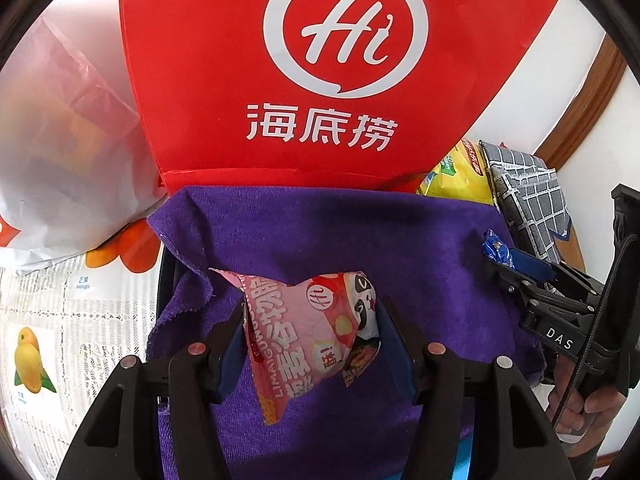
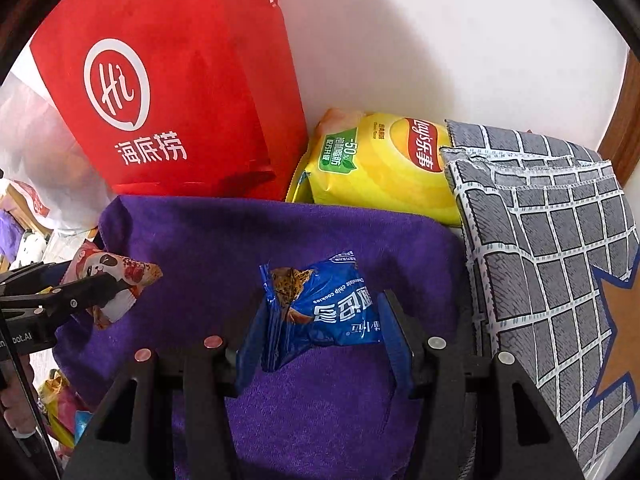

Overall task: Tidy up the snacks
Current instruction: 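Carry both held packets over the purple towel and lower them, then open both tools to release the packets onto the purple towel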

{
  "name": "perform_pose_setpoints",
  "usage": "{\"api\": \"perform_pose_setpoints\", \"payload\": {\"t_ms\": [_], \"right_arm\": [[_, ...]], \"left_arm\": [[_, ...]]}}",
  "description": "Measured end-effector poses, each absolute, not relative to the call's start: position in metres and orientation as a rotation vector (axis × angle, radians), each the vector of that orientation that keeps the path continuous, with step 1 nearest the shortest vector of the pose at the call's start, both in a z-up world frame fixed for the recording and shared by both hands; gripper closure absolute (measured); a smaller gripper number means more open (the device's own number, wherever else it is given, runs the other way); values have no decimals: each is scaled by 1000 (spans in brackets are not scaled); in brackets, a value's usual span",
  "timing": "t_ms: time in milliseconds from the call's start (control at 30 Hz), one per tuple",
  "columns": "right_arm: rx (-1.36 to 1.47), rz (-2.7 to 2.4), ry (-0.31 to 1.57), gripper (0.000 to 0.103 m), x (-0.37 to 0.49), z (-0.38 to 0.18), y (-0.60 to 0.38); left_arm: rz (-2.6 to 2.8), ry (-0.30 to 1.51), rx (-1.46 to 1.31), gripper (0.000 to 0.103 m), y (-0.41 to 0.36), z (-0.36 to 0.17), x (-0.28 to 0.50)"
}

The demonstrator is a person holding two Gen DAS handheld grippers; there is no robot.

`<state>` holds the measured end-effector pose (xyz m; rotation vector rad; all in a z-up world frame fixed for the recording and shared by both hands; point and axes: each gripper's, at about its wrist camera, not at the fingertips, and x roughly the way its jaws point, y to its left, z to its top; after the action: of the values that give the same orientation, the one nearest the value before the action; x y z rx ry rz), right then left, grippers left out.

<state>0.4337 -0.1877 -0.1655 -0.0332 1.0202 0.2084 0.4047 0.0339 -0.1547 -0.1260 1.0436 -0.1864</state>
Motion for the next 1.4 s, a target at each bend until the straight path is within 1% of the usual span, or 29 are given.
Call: {"api": "perform_pose_setpoints", "payload": {"t_ms": [1200,1367,1400], "right_arm": [[-94,227,1057,46,432,-174,-183],[-98,240,1055,42,430,-172,-178],[-101,240,1055,40,429,-171,-178]], "left_arm": [[-169,1091,-133,43,32,-160,408],[-171,1098,-129,42,31,-158,406],[-171,1101,-129,38,30,-157,406]]}}
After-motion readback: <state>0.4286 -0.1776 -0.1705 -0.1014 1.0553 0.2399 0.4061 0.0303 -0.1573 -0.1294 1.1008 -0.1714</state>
